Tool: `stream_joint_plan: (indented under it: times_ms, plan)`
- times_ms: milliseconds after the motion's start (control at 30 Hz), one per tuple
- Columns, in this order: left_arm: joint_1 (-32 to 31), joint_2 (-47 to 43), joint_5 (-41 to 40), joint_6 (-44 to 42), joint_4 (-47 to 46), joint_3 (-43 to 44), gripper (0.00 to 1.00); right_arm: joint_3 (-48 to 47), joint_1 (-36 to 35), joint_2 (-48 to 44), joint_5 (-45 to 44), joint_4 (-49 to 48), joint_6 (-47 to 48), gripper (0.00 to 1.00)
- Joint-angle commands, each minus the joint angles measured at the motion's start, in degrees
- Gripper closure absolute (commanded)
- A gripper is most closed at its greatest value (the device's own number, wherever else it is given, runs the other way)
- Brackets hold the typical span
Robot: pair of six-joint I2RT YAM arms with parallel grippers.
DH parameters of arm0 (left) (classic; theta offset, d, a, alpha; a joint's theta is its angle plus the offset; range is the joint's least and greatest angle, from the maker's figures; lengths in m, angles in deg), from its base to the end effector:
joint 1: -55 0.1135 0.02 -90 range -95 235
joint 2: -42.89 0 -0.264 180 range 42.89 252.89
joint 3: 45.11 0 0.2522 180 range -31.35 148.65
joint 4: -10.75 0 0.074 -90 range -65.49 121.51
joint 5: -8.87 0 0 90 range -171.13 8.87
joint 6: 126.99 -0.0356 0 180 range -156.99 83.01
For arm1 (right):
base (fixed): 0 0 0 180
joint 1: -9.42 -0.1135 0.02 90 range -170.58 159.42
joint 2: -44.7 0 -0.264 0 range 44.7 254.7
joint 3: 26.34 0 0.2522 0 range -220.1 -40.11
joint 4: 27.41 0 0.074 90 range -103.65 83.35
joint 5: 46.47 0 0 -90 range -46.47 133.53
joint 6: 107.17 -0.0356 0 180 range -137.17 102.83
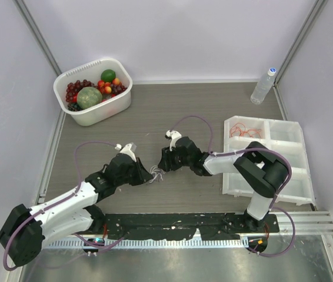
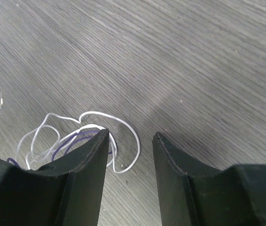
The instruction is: Untangle the cables
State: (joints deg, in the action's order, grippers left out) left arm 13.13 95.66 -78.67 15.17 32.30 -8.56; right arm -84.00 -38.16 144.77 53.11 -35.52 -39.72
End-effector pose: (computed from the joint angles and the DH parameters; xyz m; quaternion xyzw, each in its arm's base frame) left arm 0.1398 -0.1273 0.1861 -0.0711 0.8949 -0.3351 0.2859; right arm 0.2267 0.2568 0.1419 -0.2290 0.8517 0.3279 0.3386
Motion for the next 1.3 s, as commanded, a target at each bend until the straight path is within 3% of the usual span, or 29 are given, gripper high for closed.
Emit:
stream_joint_plan:
  times_ms: [0,233,500,800,1033,1133,1267]
  plan:
    - [0.3,0.7,1.5,0.1,-3.9,-1.2,0.89,0.4,-0.2,1.1,2.3,-2.9,0.8,0.52]
    - [0.3,0.8,1.1,0.1,-4.2,-2.0,0.86,1.6,-1.0,1.3,3.5,-5.4,-0.6,0.51]
    - [0.2,-2.3,-0.3,-0.3,-3.0,-2.6,1.00,6.1,-1.3,-4.8,1.1,-6.3,-1.4,0.48]
    - [0.2,-3.1,0.9,0.2,-2.8,-2.6,1.00,4.7,-3.9,-2.5,2.9,-6.9,-1.5,0.47]
    - [0.3,-4.4,0.9,0.2,-1.6,-1.7,1.00,1.0,-7.0,0.1,-4.3,-1.2,1.1,0.46]
    - [0.3,-4.4,1.0,0.1,-1.2,-1.2,1.00,-1.9,-8.0,1.3,-12.7,3.9,1.6,0.47]
    - [0.3,-5.5,0.8,-0.3,0.3,-0.1,1.00,-3.1,-8.5,3.2,-18.5,7.7,1.2,0.63]
